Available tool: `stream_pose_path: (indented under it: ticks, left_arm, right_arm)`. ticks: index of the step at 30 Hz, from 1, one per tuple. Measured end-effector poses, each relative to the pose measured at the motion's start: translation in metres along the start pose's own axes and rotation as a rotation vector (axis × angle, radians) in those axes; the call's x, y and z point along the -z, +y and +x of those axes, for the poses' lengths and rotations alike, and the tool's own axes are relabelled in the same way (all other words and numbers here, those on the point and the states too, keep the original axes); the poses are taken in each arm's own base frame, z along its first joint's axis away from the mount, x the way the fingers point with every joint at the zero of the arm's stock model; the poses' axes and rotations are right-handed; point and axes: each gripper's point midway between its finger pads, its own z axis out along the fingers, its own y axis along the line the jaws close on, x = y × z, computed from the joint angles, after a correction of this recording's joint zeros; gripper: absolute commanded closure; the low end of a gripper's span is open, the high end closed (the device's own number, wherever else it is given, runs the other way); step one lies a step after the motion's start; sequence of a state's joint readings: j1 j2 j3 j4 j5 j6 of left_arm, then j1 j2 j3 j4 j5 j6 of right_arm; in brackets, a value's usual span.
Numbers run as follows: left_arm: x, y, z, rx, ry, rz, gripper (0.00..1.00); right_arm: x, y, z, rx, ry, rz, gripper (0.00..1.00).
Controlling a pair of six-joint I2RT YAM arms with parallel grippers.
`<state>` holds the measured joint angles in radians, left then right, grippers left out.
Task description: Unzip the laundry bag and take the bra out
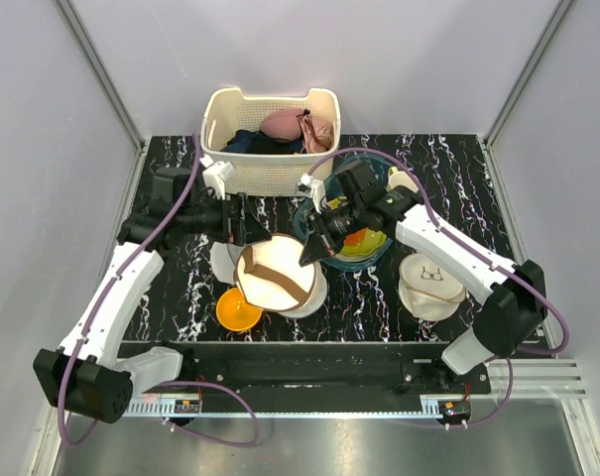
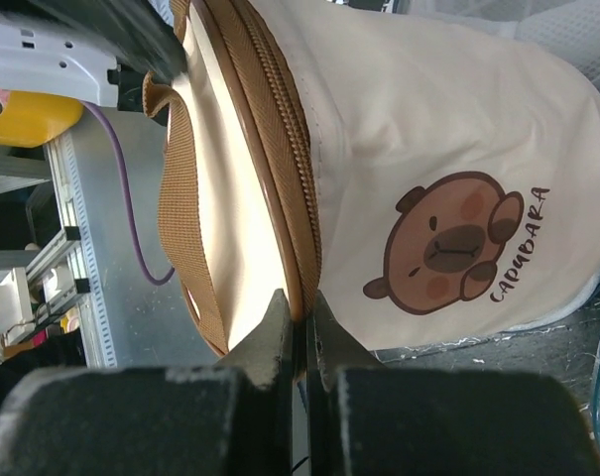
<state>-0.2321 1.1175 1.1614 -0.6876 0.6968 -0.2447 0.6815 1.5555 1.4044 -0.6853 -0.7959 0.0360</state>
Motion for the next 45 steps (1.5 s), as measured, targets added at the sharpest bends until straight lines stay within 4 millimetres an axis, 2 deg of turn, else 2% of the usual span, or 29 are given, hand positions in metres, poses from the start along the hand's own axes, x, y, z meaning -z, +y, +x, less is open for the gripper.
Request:
stream_pose_path:
  ticks: [2, 3, 5, 6, 7, 8, 9, 12, 14, 15, 17, 20, 24, 26, 28, 34, 36, 39, 40, 42, 43, 45]
  left_arm:
    - [-0.009, -0.001, 0.013, 0.016, 0.045, 0.029, 0.03]
    - [-0.013, -0.002, 0.019, 0.024, 0.066, 0.04, 0.1]
    - [-0.016, -0.005, 0.029, 0.032, 0.099, 0.065, 0.77]
    - [-0.017, -0.007, 0.032, 0.041, 0.111, 0.076, 1.0]
    - [-0.017, -0.01, 0.034, 0.043, 0.117, 0.094, 1.0]
    - [-0.016, -0.015, 0.035, 0.041, 0.122, 0.12, 1.0]
    - [-0.016, -0.019, 0.035, 0.033, 0.121, 0.136, 1.0]
    - [-0.013, -0.02, 0.028, 0.019, 0.083, 0.113, 1.0]
    - [-0.012, -0.014, 0.025, 0.04, 0.058, 0.06, 1.0]
    - [-0.011, -0.009, 0.021, 0.064, 0.04, 0.02, 1.0]
    - [-0.013, 0.002, 0.015, 0.12, 0.006, -0.061, 1.0]
    - [-0.013, 0.02, 0.005, 0.234, -0.083, -0.176, 1.0]
    - [-0.002, 0.036, 0.007, 0.389, -0.262, -0.256, 1.0]
    - [0.004, 0.037, 0.008, 0.447, -0.324, -0.261, 1.0]
    - [0.008, 0.036, 0.006, 0.499, -0.368, -0.26, 1.0]
    - [0.009, 0.037, -0.007, 0.574, -0.438, -0.252, 1.0]
    - [0.009, 0.037, -0.008, 0.58, -0.443, -0.252, 1.0]
    - [0.01, 0.038, -0.009, 0.584, -0.448, -0.257, 1.0]
    - [0.01, 0.038, -0.009, 0.587, -0.45, -0.258, 1.0]
    - [0.01, 0.039, -0.009, 0.591, -0.453, -0.261, 1.0]
    - [0.01, 0.039, -0.009, 0.592, -0.454, -0.262, 1.0]
    - [0.01, 0.039, -0.01, 0.596, -0.459, -0.261, 1.0]
  right_arm:
    - [0.001, 0.002, -0.001, 0.006, 0.0, -0.009, 1.0]
    - [0.001, 0.003, -0.002, 0.009, -0.002, -0.012, 1.0]
    - [0.002, 0.005, -0.004, 0.017, -0.006, -0.017, 1.0]
    - [0.002, 0.005, -0.005, 0.019, -0.008, -0.018, 1.0]
    - [0.002, 0.005, -0.006, 0.021, -0.01, -0.015, 1.0]
    - [0.002, 0.003, -0.007, 0.023, -0.013, -0.008, 0.9]
    - [0.002, 0.001, -0.007, 0.013, -0.012, 0.006, 0.55]
    - [0.004, -0.009, -0.019, -0.056, -0.047, 0.1, 0.35]
    - [0.01, -0.016, -0.04, -0.1, -0.12, 0.188, 0.3]
    - [0.014, -0.018, -0.048, -0.113, -0.158, 0.218, 0.22]
    - [0.029, -0.024, -0.064, -0.165, -0.275, 0.314, 0.19]
    - [0.054, -0.021, -0.071, -0.248, -0.439, 0.383, 0.12]
    - [0.08, -0.007, -0.07, -0.355, -0.635, 0.364, 0.12]
    - [0.081, -0.007, -0.068, -0.417, -0.696, 0.33, 0.12]
    - [0.072, -0.012, -0.064, -0.476, -0.724, 0.292, 0.12]
    - [0.012, -0.049, -0.036, -0.691, -0.65, 0.196, 0.12]
    - [0.0, -0.052, -0.033, -0.727, -0.629, 0.178, 0.12]
    - [-0.007, -0.043, -0.039, -0.727, -0.63, 0.123, 0.13]
    - [-0.008, -0.038, -0.042, -0.721, -0.634, 0.104, 0.16]
    - [-0.009, -0.029, -0.049, -0.713, -0.648, 0.064, 0.3]
    - [-0.01, -0.026, -0.052, -0.708, -0.654, 0.048, 0.54]
    - [-0.009, -0.022, -0.059, -0.706, -0.675, 0.017, 0.79]
